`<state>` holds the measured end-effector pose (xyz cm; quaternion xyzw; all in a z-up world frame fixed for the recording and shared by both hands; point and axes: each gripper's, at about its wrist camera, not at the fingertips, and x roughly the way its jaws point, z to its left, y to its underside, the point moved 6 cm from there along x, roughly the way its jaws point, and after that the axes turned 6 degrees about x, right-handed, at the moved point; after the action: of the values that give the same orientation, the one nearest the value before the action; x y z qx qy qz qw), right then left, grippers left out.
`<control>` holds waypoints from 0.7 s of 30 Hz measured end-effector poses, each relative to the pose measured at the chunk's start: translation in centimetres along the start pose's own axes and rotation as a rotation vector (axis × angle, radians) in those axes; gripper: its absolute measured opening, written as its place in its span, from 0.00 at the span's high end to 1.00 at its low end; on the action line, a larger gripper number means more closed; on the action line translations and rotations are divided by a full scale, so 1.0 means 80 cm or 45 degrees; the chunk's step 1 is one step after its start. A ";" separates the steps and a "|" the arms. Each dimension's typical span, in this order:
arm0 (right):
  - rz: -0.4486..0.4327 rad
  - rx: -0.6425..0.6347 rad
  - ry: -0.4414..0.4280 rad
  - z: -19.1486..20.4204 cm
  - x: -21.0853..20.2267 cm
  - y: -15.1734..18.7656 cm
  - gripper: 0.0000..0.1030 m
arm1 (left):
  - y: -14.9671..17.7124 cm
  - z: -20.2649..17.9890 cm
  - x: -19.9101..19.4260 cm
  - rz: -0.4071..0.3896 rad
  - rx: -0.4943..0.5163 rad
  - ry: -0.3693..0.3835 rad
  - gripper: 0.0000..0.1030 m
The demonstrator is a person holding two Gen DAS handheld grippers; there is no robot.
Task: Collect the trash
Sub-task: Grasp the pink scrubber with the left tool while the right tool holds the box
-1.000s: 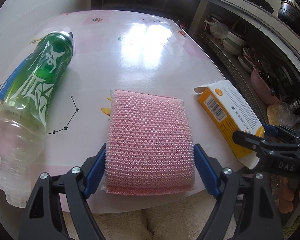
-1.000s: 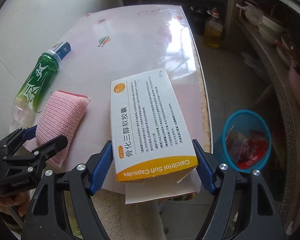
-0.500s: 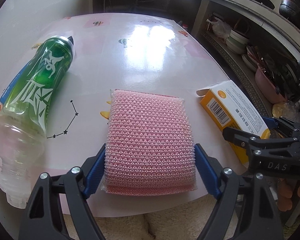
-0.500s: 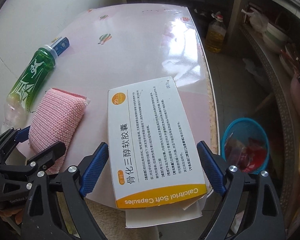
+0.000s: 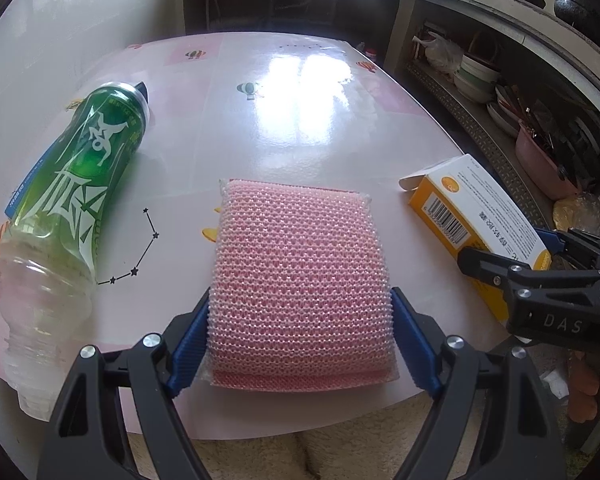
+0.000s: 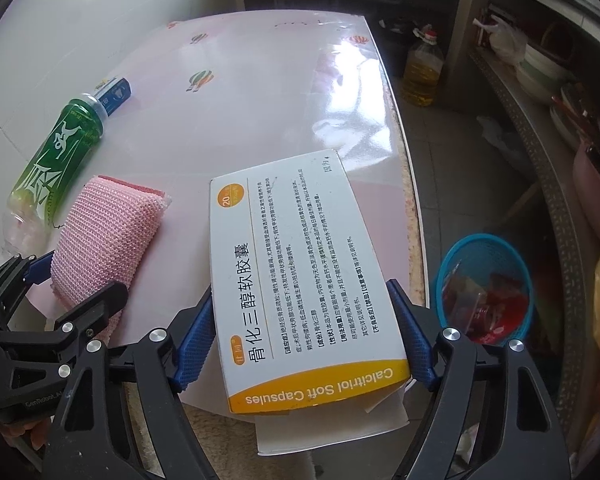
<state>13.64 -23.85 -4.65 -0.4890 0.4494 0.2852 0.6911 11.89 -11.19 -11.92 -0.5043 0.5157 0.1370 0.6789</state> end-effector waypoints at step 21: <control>-0.042 0.044 -0.019 -0.012 -0.014 -0.006 0.29 | 0.003 0.007 -0.008 -0.016 0.008 -0.021 0.23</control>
<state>13.20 -24.83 -3.57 -0.4821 0.4410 0.2696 0.7074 11.75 -10.37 -11.55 -0.5043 0.5072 0.1352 0.6857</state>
